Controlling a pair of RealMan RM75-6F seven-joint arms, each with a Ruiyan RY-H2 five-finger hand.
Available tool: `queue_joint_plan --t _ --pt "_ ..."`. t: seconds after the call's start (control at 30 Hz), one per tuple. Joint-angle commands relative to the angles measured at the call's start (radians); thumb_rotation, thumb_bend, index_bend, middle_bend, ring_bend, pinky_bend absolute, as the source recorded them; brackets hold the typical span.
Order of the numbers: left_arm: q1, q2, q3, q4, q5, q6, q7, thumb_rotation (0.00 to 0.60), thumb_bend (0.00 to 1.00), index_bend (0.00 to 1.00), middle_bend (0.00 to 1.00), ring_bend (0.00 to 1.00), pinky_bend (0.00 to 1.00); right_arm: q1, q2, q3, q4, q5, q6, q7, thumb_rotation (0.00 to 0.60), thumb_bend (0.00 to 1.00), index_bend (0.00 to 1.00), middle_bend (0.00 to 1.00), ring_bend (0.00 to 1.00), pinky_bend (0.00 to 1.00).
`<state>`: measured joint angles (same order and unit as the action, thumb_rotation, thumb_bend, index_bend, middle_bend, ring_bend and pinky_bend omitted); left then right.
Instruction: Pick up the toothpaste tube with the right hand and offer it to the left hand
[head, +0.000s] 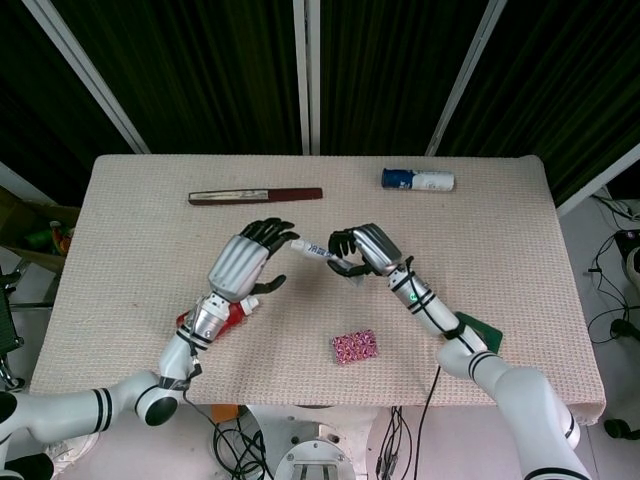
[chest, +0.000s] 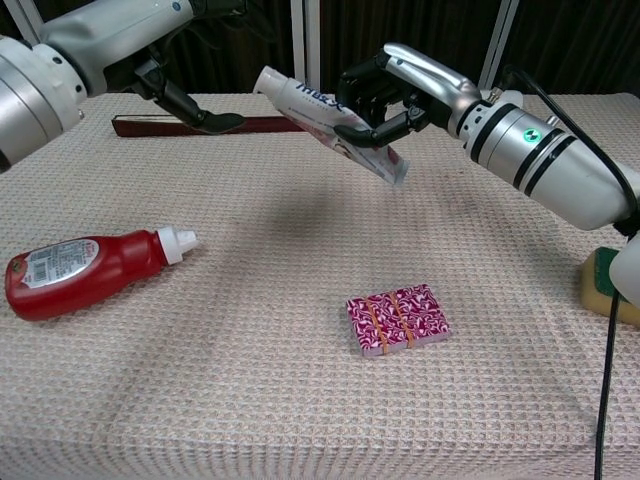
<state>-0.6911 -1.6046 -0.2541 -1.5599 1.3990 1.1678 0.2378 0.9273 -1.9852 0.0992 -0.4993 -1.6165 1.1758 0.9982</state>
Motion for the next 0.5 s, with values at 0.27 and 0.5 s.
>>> queue_joint_plan --t 0.27,0.5 --pt "-0.020 -0.030 -0.006 0.061 -0.040 -0.006 0.045 0.600 0.26 0.29 0.19 0.15 0.23 0.015 -0.041 -0.024 0.060 -0.016 0.035 0.051 0.600 0.79 0.95 0.82 0.61 0.69" --pt "-0.027 -0.028 -0.002 0.062 -0.049 -0.008 0.049 0.582 0.31 0.34 0.19 0.15 0.23 0.015 -0.051 -0.030 0.071 -0.013 0.046 0.060 0.600 0.79 0.95 0.82 0.61 0.69"
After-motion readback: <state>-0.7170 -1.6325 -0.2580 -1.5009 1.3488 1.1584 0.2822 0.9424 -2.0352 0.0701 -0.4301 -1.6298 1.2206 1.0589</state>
